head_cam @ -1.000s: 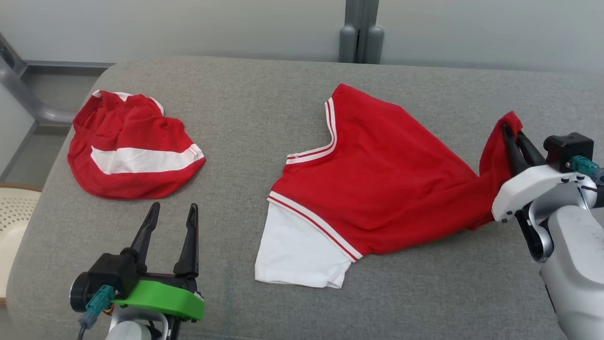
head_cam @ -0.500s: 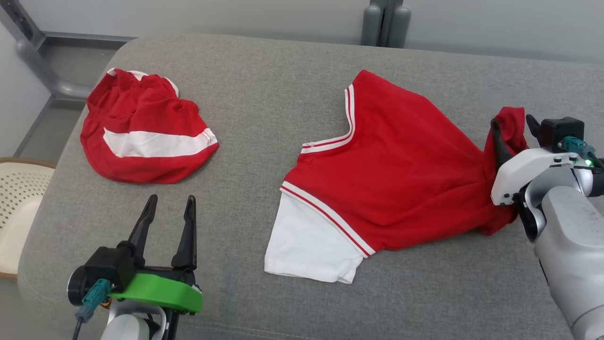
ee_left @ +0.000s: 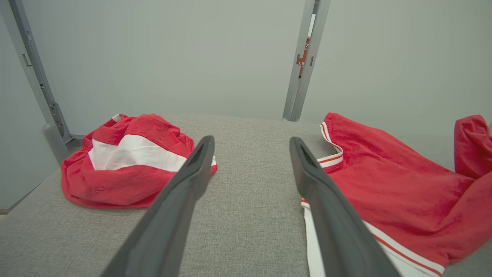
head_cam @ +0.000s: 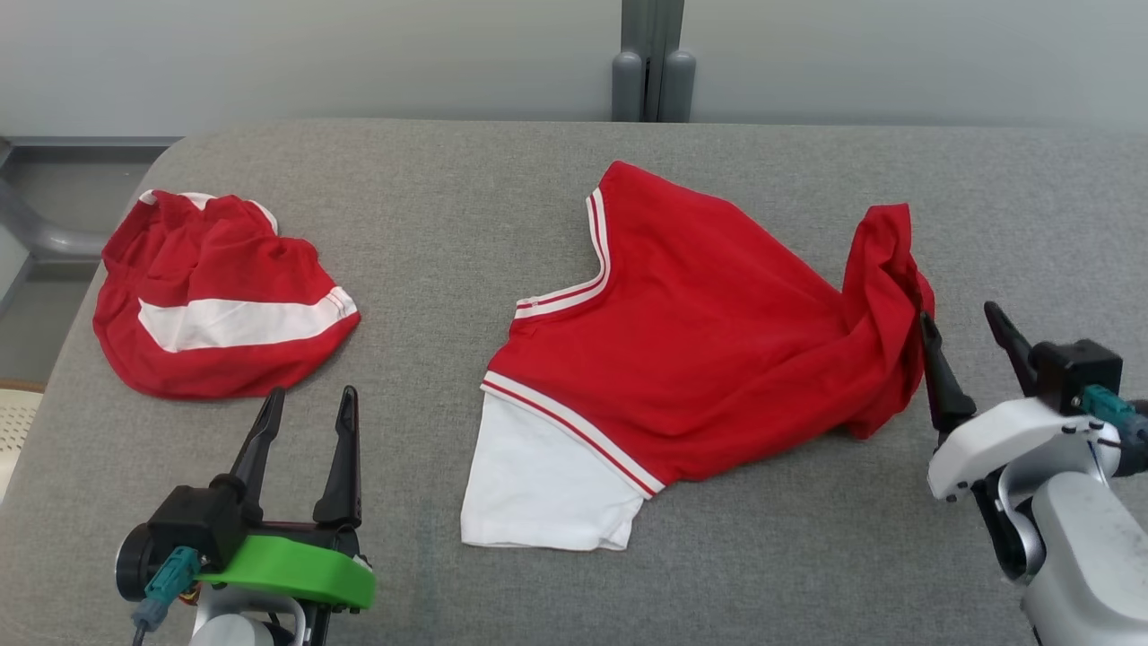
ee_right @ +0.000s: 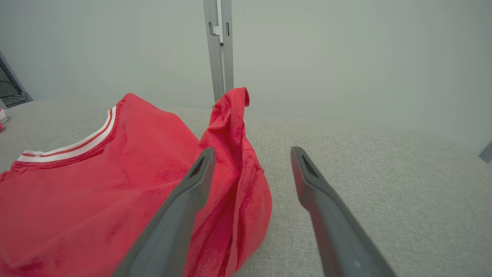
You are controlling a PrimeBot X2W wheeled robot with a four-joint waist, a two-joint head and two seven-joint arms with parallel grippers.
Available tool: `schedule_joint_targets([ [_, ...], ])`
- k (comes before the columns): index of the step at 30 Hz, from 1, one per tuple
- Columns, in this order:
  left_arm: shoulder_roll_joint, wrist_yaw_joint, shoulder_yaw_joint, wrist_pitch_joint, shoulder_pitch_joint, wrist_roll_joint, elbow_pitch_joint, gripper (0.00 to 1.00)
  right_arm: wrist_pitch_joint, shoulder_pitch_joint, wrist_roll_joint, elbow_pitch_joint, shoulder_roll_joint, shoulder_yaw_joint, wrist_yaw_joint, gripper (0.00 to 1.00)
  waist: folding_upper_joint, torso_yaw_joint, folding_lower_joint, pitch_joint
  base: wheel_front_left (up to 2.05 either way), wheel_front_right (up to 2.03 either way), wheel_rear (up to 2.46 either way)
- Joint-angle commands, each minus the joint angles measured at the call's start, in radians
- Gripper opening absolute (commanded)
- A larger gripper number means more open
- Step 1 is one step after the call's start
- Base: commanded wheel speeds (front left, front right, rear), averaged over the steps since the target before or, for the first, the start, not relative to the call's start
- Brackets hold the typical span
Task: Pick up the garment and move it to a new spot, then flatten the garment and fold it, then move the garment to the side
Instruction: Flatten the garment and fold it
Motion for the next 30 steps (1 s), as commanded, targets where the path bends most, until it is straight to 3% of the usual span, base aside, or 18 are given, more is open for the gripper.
schedule_joint_targets([
  [1, 0.002, -0.003, 0.003, 0.000, 0.013, 0.006, -0.002, 1.00, -0.003, 0.039, 0.009, -0.027, 0.002, 0.009, -0.001, 1.00, 0.0000, -0.009, 0.0000, -0.006, 0.00, 0.00, 0.00],
  [9, 0.003, -0.003, -0.003, 0.000, 0.008, 0.004, -0.003, 1.00, -0.003, 0.117, 0.043, -0.097, 0.028, 0.065, -0.002, 1.00, 0.0000, 0.007, 0.0000, -0.001, 0.00, 0.00, 0.00],
  [16, 0.011, -0.004, -0.022, 0.000, -0.014, -0.004, 0.001, 1.00, 0.000, 0.039, 0.054, 0.028, 0.030, 0.074, -0.001, 1.00, 0.0000, 0.044, 0.0000, 0.017, 0.00, 0.00, 0.00],
  [17, 0.011, -0.004, -0.025, 0.000, -0.014, -0.004, 0.002, 1.00, 0.003, 0.032, 0.061, 0.053, 0.032, 0.076, -0.001, 0.38, 0.0000, 0.050, 0.0000, 0.017, 0.00, 0.00, 0.00],
  [18, 0.011, -0.004, -0.029, 0.000, -0.013, -0.004, 0.004, 1.00, 0.003, 0.022, 0.066, 0.077, 0.035, 0.083, -0.001, 0.00, 0.0000, 0.058, 0.0000, 0.016, 0.00, 0.00, 0.00],
  [23, 0.012, -0.004, -0.021, 0.000, 0.015, -0.003, 0.011, 1.00, -0.002, 0.031, 0.095, 0.108, 0.043, 0.105, -0.002, 0.00, 0.0000, 0.060, 0.0000, -0.005, 0.00, 0.00, 0.00],
  [30, 0.002, -0.004, -0.011, 0.000, 0.056, 0.008, 0.020, 1.00, -0.002, 0.159, 0.136, -0.057, 0.029, 0.086, -0.001, 0.00, 0.0000, 0.012, 0.0000, -0.054, 0.00, 0.00, 0.00],
])
